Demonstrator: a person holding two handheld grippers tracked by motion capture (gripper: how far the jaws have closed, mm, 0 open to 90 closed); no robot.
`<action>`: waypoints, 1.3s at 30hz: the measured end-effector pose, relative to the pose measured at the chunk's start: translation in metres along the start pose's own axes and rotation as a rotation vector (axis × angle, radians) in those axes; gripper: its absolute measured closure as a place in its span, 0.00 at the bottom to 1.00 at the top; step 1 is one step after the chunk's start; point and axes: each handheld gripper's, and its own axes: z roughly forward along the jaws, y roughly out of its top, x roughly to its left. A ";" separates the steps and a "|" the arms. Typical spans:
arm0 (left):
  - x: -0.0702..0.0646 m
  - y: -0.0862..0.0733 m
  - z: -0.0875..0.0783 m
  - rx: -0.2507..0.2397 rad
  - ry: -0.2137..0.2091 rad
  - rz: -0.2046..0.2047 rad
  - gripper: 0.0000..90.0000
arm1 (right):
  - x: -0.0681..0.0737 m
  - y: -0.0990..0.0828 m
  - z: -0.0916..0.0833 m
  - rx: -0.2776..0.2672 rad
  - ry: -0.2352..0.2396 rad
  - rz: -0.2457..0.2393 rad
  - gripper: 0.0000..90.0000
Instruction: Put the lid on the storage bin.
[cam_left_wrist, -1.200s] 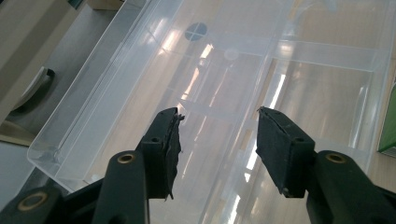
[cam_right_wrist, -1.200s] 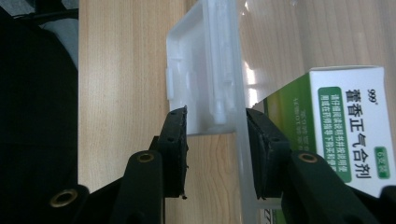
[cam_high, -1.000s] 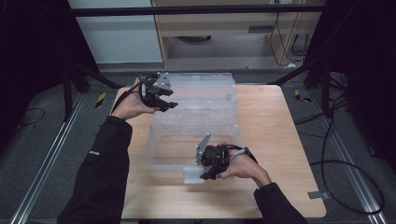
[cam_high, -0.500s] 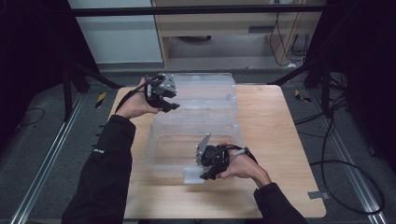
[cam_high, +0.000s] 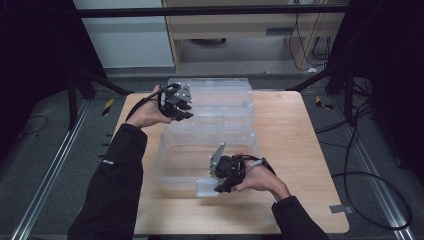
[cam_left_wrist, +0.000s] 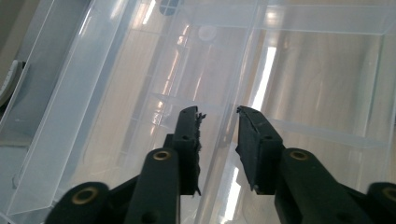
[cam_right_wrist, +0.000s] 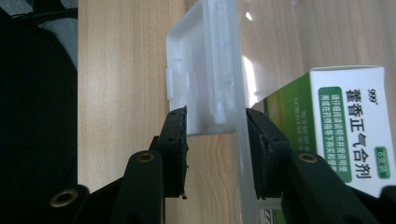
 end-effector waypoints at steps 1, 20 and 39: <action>0.000 0.000 0.000 0.004 0.002 0.001 0.81 | 0.000 0.000 0.000 0.000 0.000 0.000 0.69; -0.003 0.005 -0.001 0.037 0.000 0.046 0.89 | 0.000 0.001 0.000 0.001 -0.005 0.002 0.69; -0.016 0.017 -0.008 0.074 -0.026 0.062 0.97 | 0.000 0.002 0.001 0.013 -0.012 0.024 0.71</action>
